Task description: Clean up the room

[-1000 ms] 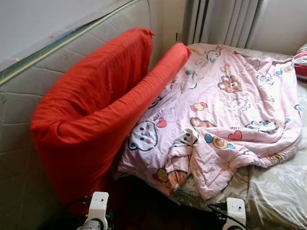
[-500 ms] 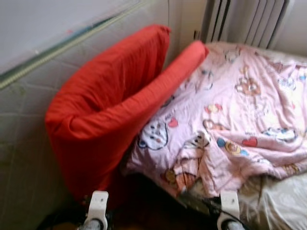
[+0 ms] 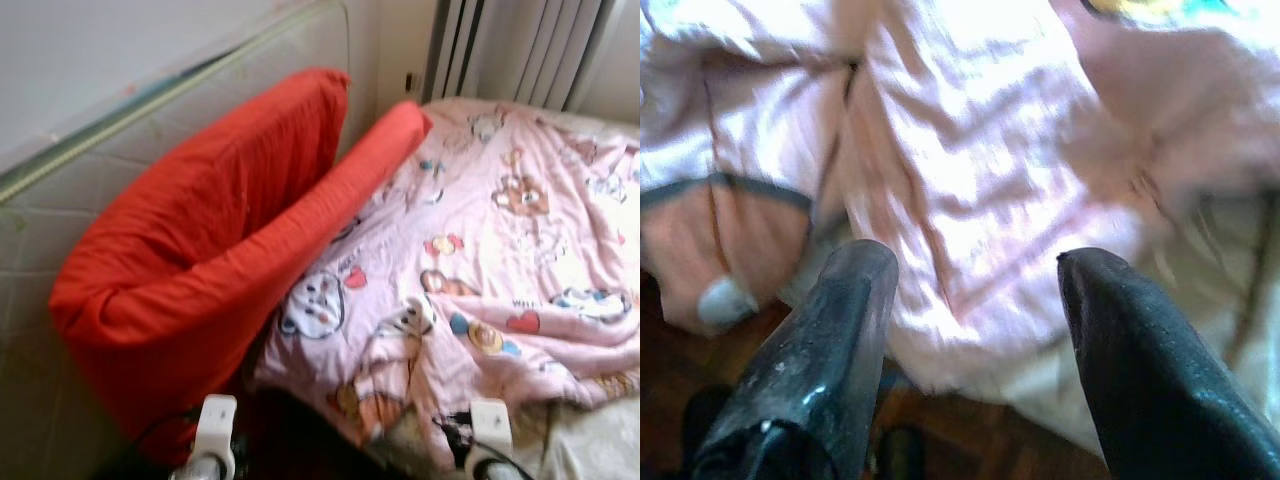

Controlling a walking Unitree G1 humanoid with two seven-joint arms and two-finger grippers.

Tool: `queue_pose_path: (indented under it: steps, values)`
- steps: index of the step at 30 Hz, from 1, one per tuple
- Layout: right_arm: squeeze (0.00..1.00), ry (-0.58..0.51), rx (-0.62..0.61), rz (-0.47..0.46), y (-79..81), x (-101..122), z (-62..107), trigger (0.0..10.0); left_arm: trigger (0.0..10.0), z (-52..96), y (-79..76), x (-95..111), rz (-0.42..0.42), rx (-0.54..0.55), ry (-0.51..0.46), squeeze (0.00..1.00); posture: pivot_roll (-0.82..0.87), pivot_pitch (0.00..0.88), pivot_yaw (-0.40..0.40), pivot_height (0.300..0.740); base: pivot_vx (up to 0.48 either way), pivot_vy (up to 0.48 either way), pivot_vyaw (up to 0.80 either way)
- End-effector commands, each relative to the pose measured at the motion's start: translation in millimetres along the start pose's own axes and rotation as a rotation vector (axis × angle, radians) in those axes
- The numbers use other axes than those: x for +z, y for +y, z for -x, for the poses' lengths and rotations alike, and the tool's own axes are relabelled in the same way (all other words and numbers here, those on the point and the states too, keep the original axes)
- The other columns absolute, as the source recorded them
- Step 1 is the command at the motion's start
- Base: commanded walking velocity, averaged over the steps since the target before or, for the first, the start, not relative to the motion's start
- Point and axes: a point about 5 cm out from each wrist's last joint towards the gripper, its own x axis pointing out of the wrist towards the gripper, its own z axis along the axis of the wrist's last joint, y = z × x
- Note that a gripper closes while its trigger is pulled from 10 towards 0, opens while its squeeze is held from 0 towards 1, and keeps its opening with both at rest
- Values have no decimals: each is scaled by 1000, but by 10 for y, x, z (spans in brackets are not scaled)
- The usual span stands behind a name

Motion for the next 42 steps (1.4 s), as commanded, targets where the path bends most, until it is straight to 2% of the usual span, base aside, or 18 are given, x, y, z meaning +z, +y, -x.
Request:
queue_pose_path:
  steps: [1,6,14,22,27,31,35,38,42]
  values:
    - [0,11,24,-1,83,-21,1,10000,10000,22,71,-64,-3,20,24,0,-41,82,51,737,0,0,0]
    - [0,-14,56,47,101,24,-7,10000,10000,22,68,-63,-3,18,20,0,-42,84,52,737,0,0,0]
    - [0,-119,41,59,175,285,-65,10000,10000,26,62,-73,-1,15,16,0,-48,92,48,737,0,0,0]
    - [0,-140,8,67,158,309,-64,10000,10000,29,55,-83,1,17,19,0,-50,100,45,737,0,0,0]
    - [0,-123,-27,-5,88,256,-51,10000,10000,33,62,-96,3,19,22,0,-49,103,46,711,0,0,0]
    - [0,-135,-28,-1,90,277,-53,10000,10000,34,65,-98,1,18,23,0,-45,101,48,687,0,0,0]
    - [0,-160,-28,-2,112,327,-59,10000,10000,35,71,-99,0,19,23,0,-42,100,48,687,0,0,0]
    - [0,-159,-45,-77,109,370,-76,10000,10000,35,74,-101,-4,19,26,0,-43,98,52,687,0,0,0]
    - [0,-162,-40,-48,118,399,-84,10000,10000,35,74,-102,-6,17,28,0,-44,97,52,687,0,0,0]
